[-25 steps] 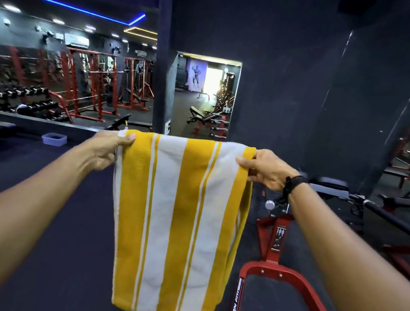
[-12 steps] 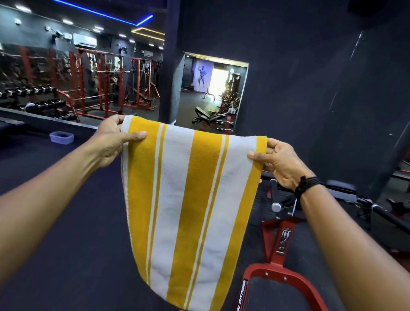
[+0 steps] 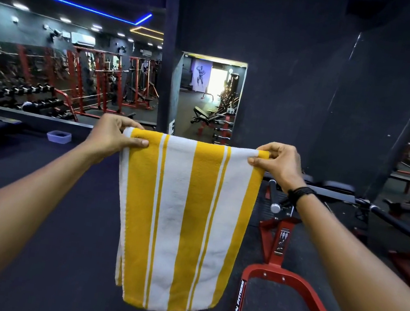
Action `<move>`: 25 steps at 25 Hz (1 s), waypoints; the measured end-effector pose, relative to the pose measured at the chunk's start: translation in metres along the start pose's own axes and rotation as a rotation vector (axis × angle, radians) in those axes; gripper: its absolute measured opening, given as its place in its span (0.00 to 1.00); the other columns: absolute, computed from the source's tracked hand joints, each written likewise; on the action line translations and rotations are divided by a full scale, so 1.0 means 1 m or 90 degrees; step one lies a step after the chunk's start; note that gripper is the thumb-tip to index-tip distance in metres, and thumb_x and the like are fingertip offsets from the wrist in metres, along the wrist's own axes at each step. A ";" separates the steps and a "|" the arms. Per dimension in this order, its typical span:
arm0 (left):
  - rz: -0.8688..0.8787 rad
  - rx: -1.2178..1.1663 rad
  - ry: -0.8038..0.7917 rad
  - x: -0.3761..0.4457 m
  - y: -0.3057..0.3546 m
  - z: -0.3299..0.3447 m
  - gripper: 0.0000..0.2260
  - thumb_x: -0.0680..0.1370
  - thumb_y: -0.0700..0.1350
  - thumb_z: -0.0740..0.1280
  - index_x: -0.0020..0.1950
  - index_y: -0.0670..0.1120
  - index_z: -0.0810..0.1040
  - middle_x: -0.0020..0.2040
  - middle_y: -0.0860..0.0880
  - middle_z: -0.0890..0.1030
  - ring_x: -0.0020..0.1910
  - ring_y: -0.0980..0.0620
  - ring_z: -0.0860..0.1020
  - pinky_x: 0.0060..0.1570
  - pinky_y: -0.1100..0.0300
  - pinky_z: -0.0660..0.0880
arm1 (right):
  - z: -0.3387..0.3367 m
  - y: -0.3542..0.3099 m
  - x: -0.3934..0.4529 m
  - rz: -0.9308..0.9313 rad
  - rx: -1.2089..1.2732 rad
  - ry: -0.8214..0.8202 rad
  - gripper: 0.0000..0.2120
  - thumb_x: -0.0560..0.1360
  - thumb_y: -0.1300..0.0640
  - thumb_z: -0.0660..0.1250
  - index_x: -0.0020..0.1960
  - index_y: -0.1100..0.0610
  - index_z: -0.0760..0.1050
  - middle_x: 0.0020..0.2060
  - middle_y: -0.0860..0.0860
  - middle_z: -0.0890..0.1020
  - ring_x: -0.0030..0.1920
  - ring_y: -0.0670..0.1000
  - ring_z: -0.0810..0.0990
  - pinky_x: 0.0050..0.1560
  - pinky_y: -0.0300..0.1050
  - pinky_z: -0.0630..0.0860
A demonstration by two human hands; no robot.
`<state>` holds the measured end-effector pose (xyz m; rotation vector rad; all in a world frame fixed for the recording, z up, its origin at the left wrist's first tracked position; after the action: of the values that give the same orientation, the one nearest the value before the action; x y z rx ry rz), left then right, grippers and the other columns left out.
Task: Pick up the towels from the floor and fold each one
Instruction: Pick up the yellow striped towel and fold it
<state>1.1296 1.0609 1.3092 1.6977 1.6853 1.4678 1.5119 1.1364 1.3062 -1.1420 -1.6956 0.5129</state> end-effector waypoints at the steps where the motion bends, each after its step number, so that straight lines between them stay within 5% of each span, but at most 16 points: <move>1: 0.020 0.094 0.007 0.002 0.000 -0.001 0.13 0.65 0.45 0.79 0.47 0.45 0.83 0.47 0.48 0.82 0.48 0.49 0.79 0.47 0.53 0.79 | 0.000 -0.001 -0.001 -0.021 -0.032 0.018 0.10 0.63 0.57 0.80 0.39 0.52 0.80 0.35 0.50 0.83 0.36 0.46 0.79 0.38 0.42 0.79; 5: 0.095 0.369 -0.097 0.011 -0.007 0.012 0.14 0.64 0.61 0.74 0.38 0.52 0.81 0.41 0.48 0.80 0.43 0.47 0.76 0.36 0.56 0.70 | -0.001 0.011 0.001 -0.021 -0.081 0.000 0.09 0.64 0.56 0.80 0.39 0.57 0.80 0.35 0.51 0.82 0.35 0.46 0.78 0.39 0.44 0.78; 10: -0.011 0.349 -0.383 -0.007 -0.007 0.046 0.15 0.66 0.56 0.74 0.40 0.45 0.81 0.37 0.48 0.81 0.38 0.52 0.77 0.35 0.60 0.72 | 0.010 0.027 -0.010 0.069 -0.053 -0.317 0.16 0.57 0.52 0.78 0.39 0.60 0.78 0.33 0.57 0.82 0.34 0.51 0.79 0.40 0.50 0.77; 13: 0.012 -0.082 -0.140 0.018 0.032 0.021 0.26 0.59 0.59 0.78 0.51 0.48 0.78 0.49 0.49 0.82 0.47 0.51 0.80 0.43 0.58 0.80 | -0.024 -0.005 0.024 0.069 0.196 -0.212 0.27 0.54 0.46 0.82 0.47 0.56 0.78 0.39 0.53 0.83 0.39 0.51 0.81 0.43 0.51 0.78; 16: -0.120 -0.140 -0.312 -0.013 0.000 0.054 0.46 0.46 0.64 0.81 0.61 0.52 0.75 0.59 0.55 0.80 0.57 0.55 0.79 0.60 0.54 0.74 | 0.007 0.018 -0.006 0.199 0.243 -0.379 0.35 0.51 0.46 0.83 0.55 0.55 0.77 0.47 0.50 0.85 0.48 0.52 0.84 0.51 0.54 0.81; 18: -0.220 -0.131 -0.397 -0.046 -0.046 0.076 0.45 0.44 0.61 0.83 0.59 0.48 0.77 0.57 0.51 0.83 0.55 0.52 0.81 0.61 0.50 0.75 | 0.034 0.051 -0.043 0.259 0.203 -0.457 0.38 0.52 0.49 0.84 0.58 0.57 0.78 0.53 0.55 0.84 0.56 0.57 0.82 0.57 0.60 0.78; 21: -0.297 -0.256 -0.226 -0.046 -0.079 0.067 0.39 0.54 0.60 0.81 0.57 0.40 0.79 0.54 0.41 0.84 0.48 0.46 0.84 0.48 0.52 0.81 | 0.036 0.068 -0.049 0.306 0.338 -0.380 0.43 0.49 0.44 0.84 0.59 0.60 0.78 0.53 0.56 0.84 0.52 0.54 0.84 0.47 0.50 0.82; 25: -0.335 -0.319 -0.160 -0.040 -0.083 0.060 0.25 0.69 0.51 0.71 0.63 0.42 0.77 0.52 0.44 0.84 0.48 0.47 0.82 0.46 0.52 0.79 | 0.039 0.062 -0.035 0.346 0.331 -0.311 0.25 0.68 0.48 0.73 0.59 0.62 0.78 0.47 0.55 0.86 0.45 0.52 0.85 0.46 0.48 0.83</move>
<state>1.1434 1.0706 1.2006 1.0211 1.3401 1.2222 1.5075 1.1414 1.2253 -1.1280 -1.4809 1.5790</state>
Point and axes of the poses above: each hand's wrist, its own x-axis towards the middle knuckle, its own z-axis out of the palm, y = z × x, the point moved 7 cm from there along x, towards the middle knuckle
